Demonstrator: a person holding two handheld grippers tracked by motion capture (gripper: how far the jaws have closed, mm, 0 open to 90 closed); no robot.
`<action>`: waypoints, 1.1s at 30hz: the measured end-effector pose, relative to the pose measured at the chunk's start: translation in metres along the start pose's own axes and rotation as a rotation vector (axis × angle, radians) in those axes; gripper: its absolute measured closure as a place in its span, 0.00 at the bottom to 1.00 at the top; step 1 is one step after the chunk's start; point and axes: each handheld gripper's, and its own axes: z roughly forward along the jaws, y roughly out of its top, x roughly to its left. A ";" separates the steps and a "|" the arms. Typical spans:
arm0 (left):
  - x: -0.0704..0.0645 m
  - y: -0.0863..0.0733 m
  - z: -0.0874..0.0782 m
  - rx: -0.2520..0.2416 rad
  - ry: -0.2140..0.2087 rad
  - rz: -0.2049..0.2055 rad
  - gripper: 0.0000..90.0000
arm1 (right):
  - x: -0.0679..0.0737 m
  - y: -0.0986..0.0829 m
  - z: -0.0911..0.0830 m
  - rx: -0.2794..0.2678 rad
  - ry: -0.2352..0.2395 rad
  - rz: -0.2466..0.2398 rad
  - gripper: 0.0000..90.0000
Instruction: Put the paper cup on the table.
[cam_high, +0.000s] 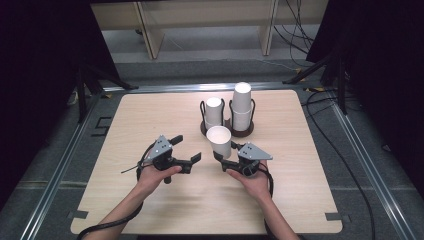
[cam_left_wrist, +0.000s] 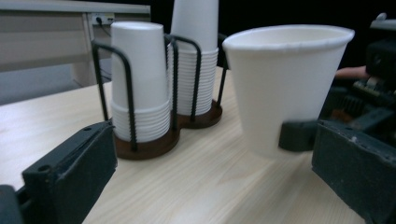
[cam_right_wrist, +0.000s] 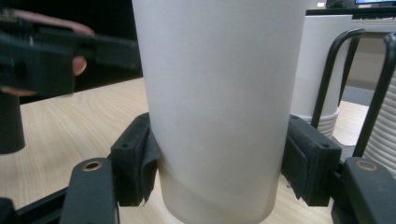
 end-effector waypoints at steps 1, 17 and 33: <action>-0.002 0.003 0.003 -0.006 -0.012 -0.015 0.00 | 0.002 0.000 0.001 0.001 -0.006 -0.007 0.39; -0.020 0.017 0.044 0.056 -0.087 0.016 0.00 | 0.008 0.000 0.004 0.019 -0.026 -0.013 0.38; -0.024 0.019 0.060 0.047 -0.101 0.005 0.14 | 0.013 0.000 0.007 0.029 -0.019 -0.037 0.38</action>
